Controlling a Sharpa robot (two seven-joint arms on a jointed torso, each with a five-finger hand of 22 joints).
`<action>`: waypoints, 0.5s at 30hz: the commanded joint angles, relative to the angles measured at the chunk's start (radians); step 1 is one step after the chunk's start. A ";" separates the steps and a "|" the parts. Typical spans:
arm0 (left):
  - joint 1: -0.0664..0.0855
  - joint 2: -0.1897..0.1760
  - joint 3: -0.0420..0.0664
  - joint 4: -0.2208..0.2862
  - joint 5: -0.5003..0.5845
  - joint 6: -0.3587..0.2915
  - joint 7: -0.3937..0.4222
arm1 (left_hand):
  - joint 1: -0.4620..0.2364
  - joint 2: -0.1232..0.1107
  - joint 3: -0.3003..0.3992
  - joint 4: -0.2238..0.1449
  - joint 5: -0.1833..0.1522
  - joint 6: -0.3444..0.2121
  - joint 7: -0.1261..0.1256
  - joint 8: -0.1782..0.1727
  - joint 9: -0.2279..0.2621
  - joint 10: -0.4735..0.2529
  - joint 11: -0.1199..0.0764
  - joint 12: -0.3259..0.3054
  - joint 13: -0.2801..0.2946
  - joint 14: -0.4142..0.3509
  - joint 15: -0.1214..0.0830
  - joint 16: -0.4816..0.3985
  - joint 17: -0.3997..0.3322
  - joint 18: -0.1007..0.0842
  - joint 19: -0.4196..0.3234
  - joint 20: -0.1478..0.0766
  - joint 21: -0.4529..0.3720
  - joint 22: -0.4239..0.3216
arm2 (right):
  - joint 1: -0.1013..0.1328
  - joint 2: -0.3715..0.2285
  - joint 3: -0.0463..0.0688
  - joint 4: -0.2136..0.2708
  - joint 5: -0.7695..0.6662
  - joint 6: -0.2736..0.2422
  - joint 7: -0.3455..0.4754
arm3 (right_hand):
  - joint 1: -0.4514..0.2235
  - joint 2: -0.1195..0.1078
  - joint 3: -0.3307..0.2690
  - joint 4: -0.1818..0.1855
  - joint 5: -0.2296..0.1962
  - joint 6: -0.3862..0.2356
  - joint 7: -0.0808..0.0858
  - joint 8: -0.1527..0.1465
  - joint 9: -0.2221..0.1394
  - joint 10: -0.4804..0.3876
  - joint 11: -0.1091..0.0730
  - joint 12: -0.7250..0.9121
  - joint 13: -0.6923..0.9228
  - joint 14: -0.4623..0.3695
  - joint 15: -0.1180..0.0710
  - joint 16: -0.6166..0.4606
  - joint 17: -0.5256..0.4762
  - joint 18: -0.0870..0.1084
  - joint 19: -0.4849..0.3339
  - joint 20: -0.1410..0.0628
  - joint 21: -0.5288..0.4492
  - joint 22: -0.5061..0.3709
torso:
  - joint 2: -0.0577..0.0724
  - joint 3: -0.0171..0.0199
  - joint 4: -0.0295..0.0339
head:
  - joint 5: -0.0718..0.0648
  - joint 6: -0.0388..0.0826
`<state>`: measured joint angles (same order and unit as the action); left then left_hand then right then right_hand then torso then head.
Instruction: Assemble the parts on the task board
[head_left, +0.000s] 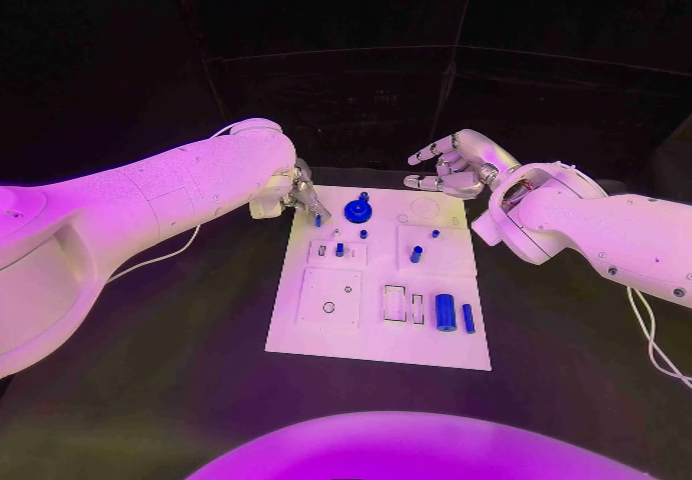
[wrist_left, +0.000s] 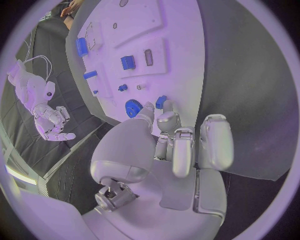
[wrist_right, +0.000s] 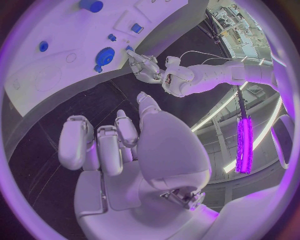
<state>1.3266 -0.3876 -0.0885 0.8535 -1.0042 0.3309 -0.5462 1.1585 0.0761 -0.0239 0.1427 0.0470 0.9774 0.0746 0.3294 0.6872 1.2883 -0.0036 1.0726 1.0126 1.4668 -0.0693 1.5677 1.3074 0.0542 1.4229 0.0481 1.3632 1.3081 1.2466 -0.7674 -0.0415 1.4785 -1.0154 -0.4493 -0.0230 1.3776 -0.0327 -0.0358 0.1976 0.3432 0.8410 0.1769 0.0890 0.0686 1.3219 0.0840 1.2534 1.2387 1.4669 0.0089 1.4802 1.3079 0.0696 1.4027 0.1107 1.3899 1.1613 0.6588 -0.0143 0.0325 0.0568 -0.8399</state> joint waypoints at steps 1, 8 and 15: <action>0.001 0.002 0.000 0.002 -0.005 0.003 0.003 | 0.019 0.004 0.005 -0.010 0.006 0.006 -0.002 -0.005 -0.003 0.002 0.002 0.006 -0.001 0.104 0.007 0.003 0.263 0.012 0.007 0.001 -0.001 0.012 | 0.002 0.001 0.001 0.001 0.001 0.004 0.008 | 0.001 0.009 -0.006 0.000 0.005 0.000 -0.001 0.005 0.001 -0.006 0.002 -0.003 -0.001 0.065 -0.004 -0.005 0.094 0.009 -0.006 -0.002 -0.004 -0.001 | 0.000 0.0003 -0.0008 | 0.000 0.000; 0.001 0.002 0.000 0.003 -0.005 0.003 0.005 | 0.041 0.015 0.021 -0.029 0.006 0.006 -0.004 -0.007 -0.010 0.001 0.001 0.005 -0.002 0.104 0.006 0.003 0.263 0.012 0.007 0.000 -0.001 0.013 | 0.002 0.002 0.001 0.000 0.001 0.005 0.008 | 0.002 0.011 -0.006 0.001 0.006 0.000 -0.001 0.006 0.001 -0.005 0.002 -0.001 0.001 0.065 -0.004 -0.005 0.094 0.009 -0.006 -0.002 -0.004 -0.001 | 0.000 0.0001 -0.0001 | -0.001 -0.002; 0.001 0.002 0.000 0.003 -0.005 0.013 0.006 | 0.089 0.015 0.051 -0.074 0.005 0.008 -0.008 -0.009 -0.020 -0.002 -0.003 0.002 -0.006 0.104 0.003 0.003 0.263 0.012 0.007 -0.003 -0.002 0.015 | 0.002 0.002 0.001 0.000 0.001 0.006 0.008 | 0.002 0.011 -0.006 0.001 0.006 0.000 -0.001 0.006 0.001 -0.005 0.002 -0.001 0.001 0.065 -0.004 -0.005 0.094 0.009 -0.006 -0.002 -0.004 -0.001 | 0.000 0.0000 0.0003 | -0.003 -0.004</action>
<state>1.3266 -0.3864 -0.0886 0.8551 -1.0044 0.3316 -0.5457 1.2418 0.0903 0.0264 0.0721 0.0470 0.9810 0.0712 0.3254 0.6676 1.2883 -0.0036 1.0726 1.0083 1.4668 -0.0693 1.5677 1.3074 0.0541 1.4229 0.0480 1.3632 1.3079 1.2466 -0.7664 -0.0415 1.4776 -1.0153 -0.4485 -0.0229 1.3776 -0.0327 -0.0358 0.1976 0.3432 0.8410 0.1769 0.0890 0.0686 1.3219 0.0840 1.2534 1.2387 1.4669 0.0089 1.4802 1.3077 0.0697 1.4027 0.1107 1.3899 1.1614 0.6591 -0.0140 0.0322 0.0545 -0.8435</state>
